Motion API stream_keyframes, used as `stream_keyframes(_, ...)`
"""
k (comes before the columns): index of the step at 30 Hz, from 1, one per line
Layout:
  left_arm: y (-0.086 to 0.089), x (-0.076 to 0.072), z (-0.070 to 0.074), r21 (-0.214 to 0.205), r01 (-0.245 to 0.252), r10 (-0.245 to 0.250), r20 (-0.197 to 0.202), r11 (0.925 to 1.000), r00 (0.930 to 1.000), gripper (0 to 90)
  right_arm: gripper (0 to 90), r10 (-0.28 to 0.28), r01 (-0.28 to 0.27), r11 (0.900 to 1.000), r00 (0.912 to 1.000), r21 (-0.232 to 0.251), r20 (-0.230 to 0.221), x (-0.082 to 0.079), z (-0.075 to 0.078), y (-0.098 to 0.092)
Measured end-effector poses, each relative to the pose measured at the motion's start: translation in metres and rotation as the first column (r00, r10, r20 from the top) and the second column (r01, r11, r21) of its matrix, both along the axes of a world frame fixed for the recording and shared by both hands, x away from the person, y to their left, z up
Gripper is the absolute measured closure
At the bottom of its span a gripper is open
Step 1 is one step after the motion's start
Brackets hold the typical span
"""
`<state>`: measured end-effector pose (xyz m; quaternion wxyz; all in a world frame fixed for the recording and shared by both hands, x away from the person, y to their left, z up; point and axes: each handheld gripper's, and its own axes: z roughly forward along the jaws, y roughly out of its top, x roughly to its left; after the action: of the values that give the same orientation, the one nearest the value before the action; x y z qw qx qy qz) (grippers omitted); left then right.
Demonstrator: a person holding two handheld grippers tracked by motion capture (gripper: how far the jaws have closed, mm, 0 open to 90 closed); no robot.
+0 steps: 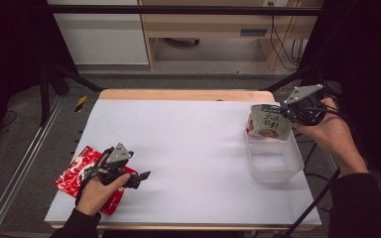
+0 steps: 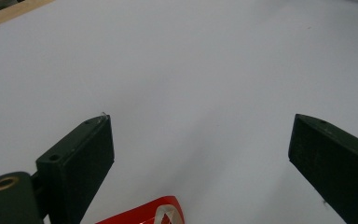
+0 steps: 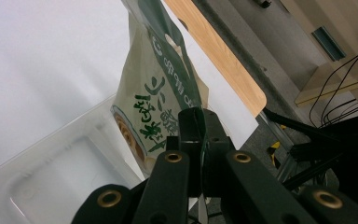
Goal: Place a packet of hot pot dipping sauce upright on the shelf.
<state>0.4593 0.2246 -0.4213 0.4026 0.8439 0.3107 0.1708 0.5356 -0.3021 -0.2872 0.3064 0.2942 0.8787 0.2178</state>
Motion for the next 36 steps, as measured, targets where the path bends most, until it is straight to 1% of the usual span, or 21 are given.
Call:
stream_keyframes(5,0.001,0.0,0.001,0.0,-0.002,0.002,0.002,1.0,1.0,6.7,90.0,0.003,-0.003,1.0,1.0,-0.006,0.0,0.002,-0.002,0.0)
stream_keyframes(17,0.0,0.0,0.001,0.0,-0.002,0.002,0.002,1.0,1.0,6.7,90.0,0.015,-0.015,0.9998,0.9997,-0.01,-0.02,0.007,-0.009,0.002)
stream_keyframes(21,-0.002,0.0,-0.001,0.01,0.005,-0.005,-0.003,0.9999,1.0,6.7,89.9,0.012,-0.012,0.9999,0.9996,0.0,-0.027,0.009,-0.013,0.001)
stream_keyframes(27,-0.003,0.0,-0.002,0.008,0.005,-0.005,-0.003,1.0,1.0,6.7,89.9,0.013,-0.013,0.9999,0.999,-0.001,-0.044,0.012,-0.022,0.003)
stream_keyframes(36,-0.003,0.001,-0.003,0.013,0.002,-0.002,-0.007,0.9999,1.0,6.7,89.9,0.011,-0.01,0.9997,0.9973,0.021,-0.073,0.015,-0.036,0.004)
